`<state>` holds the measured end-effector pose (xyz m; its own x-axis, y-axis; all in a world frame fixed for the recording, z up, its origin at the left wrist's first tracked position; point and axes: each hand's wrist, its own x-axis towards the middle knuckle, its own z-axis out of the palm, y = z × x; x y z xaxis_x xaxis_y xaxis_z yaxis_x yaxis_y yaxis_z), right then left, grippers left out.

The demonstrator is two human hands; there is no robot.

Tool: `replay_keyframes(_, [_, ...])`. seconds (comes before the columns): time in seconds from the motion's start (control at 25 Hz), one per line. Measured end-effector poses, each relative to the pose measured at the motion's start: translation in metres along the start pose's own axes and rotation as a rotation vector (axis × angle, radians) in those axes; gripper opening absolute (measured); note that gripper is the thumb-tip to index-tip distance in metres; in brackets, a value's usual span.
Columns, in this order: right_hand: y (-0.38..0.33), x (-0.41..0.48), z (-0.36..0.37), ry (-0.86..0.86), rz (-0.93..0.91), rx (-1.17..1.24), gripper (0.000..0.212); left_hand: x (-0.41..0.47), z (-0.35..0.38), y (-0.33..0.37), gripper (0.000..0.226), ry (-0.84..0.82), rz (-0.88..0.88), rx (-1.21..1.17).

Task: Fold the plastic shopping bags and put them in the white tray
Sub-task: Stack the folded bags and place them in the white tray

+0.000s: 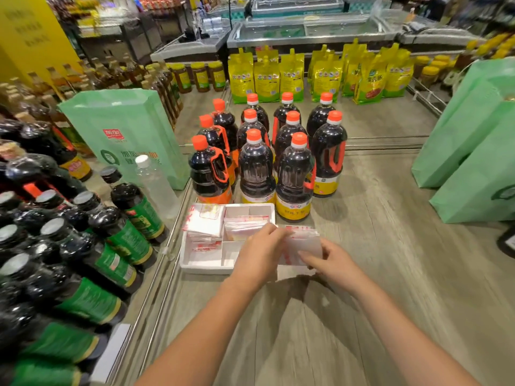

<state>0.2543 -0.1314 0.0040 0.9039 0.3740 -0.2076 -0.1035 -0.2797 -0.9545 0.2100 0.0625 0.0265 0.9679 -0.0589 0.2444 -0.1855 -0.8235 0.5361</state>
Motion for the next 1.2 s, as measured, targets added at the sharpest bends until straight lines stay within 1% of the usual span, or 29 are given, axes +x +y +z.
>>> replay_keyframes(0.04, [-0.007, 0.002, 0.008, 0.029, -0.036, -0.066, 0.02, -0.003, -0.01, -0.004, 0.035, 0.015, -0.037, -0.06])
replay_keyframes(0.12, [-0.021, 0.008, 0.024, 0.07, -0.171, -0.18, 0.021, -0.008, -0.027, -0.018, 0.028, 0.081, -0.095, -0.131])
replay_keyframes(0.16, [-0.028, 0.01, 0.031, 0.059, -0.251, -0.196, 0.022, -0.012, -0.035, -0.027, 0.026, 0.119, -0.114, -0.152])
replay_keyframes(0.2, [-0.035, 0.012, 0.04, 0.045, -0.293, -0.196, 0.023, -0.017, -0.041, -0.036, 0.025, 0.147, -0.14, -0.178])
replay_keyframes(0.28, [-0.043, 0.02, 0.055, 0.053, -0.315, -0.231, 0.012, -0.023, -0.051, -0.05, 0.021, 0.179, -0.201, -0.245])
replay_keyframes(0.32, [-0.044, 0.026, 0.062, 0.07, -0.32, -0.279, 0.011, -0.024, -0.055, -0.057, 0.02, 0.2, -0.233, -0.282])
replay_keyframes(0.44, [-0.043, 0.044, 0.08, 0.147, -0.325, -0.455, 0.016, -0.019, -0.062, -0.07, 0.019, 0.288, -0.287, -0.315])
replay_keyframes(0.56, [-0.049, 0.056, 0.087, 0.225, -0.386, -0.582, 0.011, -0.008, -0.063, -0.075, 0.016, 0.297, -0.25, -0.217])
replay_keyframes(0.68, [-0.042, 0.063, 0.086, 0.247, -0.435, -0.677, 0.015, -0.002, -0.061, -0.079, 0.013, 0.263, -0.165, -0.171])
replay_keyframes(0.84, [-0.032, 0.067, 0.088, 0.217, -0.541, -0.78, 0.02, -0.002, -0.055, -0.091, 0.017, 0.189, -0.19, -0.134])
replay_keyframes(0.92, [-0.031, 0.07, 0.091, 0.203, -0.517, -0.819, 0.02, -0.003, -0.053, -0.096, 0.018, 0.169, -0.197, -0.108])
replay_keyframes(1.04, [-0.031, 0.074, 0.098, 0.173, -0.482, -0.9, 0.023, -0.005, -0.052, -0.103, 0.014, 0.181, -0.155, -0.059])
replay_keyframes(1.12, [-0.039, 0.074, 0.099, 0.139, -0.455, -0.942, 0.018, -0.009, -0.049, -0.108, 0.013, 0.179, -0.109, -0.017])
replay_keyframes(1.2, [-0.045, 0.071, 0.095, 0.114, -0.456, -0.947, 0.014, -0.014, -0.049, -0.11, 0.013, 0.182, -0.097, -0.034])
